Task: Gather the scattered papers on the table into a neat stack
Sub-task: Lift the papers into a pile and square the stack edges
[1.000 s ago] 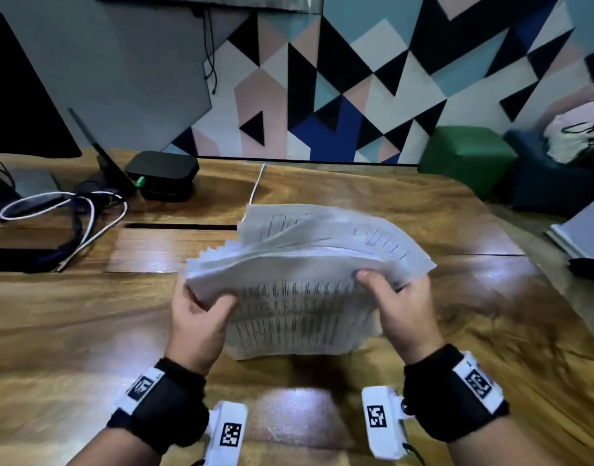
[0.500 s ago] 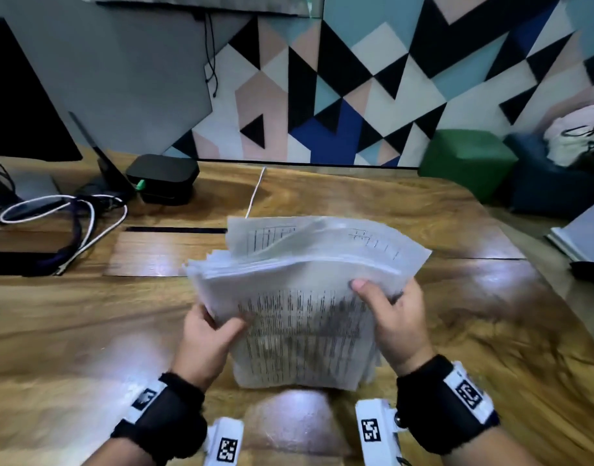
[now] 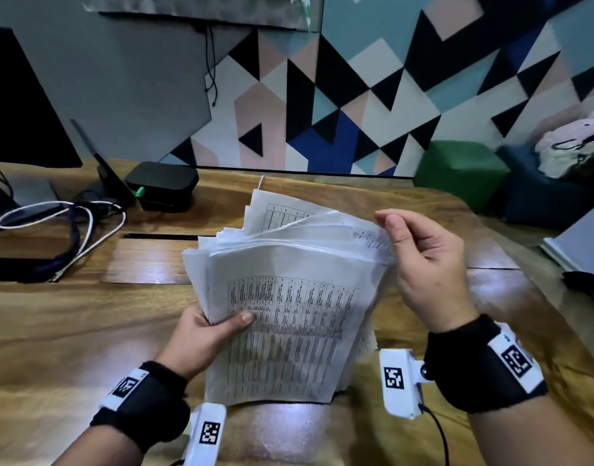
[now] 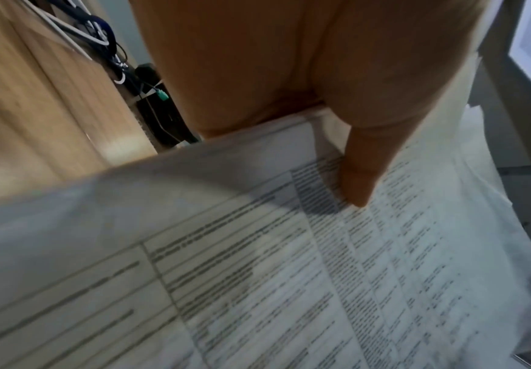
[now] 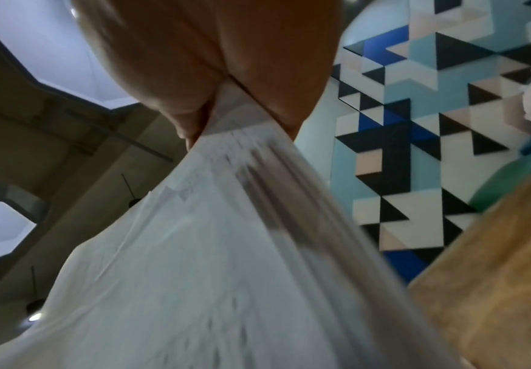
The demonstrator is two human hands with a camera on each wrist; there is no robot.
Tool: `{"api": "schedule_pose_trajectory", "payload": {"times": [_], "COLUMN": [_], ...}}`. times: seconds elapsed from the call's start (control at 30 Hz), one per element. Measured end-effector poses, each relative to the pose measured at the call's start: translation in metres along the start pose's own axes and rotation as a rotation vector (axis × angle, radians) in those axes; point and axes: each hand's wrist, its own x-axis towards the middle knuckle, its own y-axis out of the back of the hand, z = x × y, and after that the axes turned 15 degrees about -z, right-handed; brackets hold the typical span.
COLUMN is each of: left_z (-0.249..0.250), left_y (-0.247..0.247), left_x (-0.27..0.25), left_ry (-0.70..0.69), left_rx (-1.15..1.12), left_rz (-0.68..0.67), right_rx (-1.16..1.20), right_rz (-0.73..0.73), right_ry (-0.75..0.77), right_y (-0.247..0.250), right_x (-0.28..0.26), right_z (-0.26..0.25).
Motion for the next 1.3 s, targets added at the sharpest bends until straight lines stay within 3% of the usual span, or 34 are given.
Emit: {"api": "schedule_pose_trajectory", "payload": {"times": [0.1,0.23,0.3,0.47,0.67,0.77,0.87,1.0,1.13,1.2,1.3], "left_z": [0.002,0.004,0.005,0.011,0.012,0.0,-0.017,-0.024,-0.047,-0.056,-0.073], "left_y": [0.014,0.021,0.022,0.035,0.031,0.026,0.027,0.028,0.039,0.04,0.044], "left_x": [-0.004,-0.008,-0.008,-0.004,0.003,0.005,0.001,-0.004,-0.008,-0.011,-0.017], "left_ry": [0.004,0.014,0.017,0.018,0.097,0.193,0.25,0.316,0.396,0.45,0.553], "left_rx": [0.01,-0.036,-0.058,-0.099,-0.198,-0.227,-0.235,-0.22,-0.226,-0.199,-0.025], "left_rz": [-0.023,-0.035,-0.067,-0.092,-0.184,-0.16,-0.107,-0.051,0.051,0.141,0.268], "right_rx": [0.109,0.097,0.095,0.192,0.669,0.665,0.461,0.22,0.155,0.203,0.328], "right_rz": [-0.103,-0.363,-0.42,-0.333,-0.187,-0.185,-0.211,0.017,0.491,0.545,0.513], "right_ry": [-0.041,-0.262,-0.292,-0.22,-0.301,-0.343,-0.341,-0.239,-0.174,-0.19,-0.284], "right_y": [0.012,0.013,0.008,0.008,0.007,0.0,-0.008,-0.016,0.007,0.023,0.039], "right_x": [0.012,0.014,0.01,0.016,0.024,0.02,0.014,0.017,0.031,0.034,0.032], "right_z": [-0.002,0.017,0.025,0.024,0.023,0.026,0.029,0.031,0.034,0.039,0.05]}}
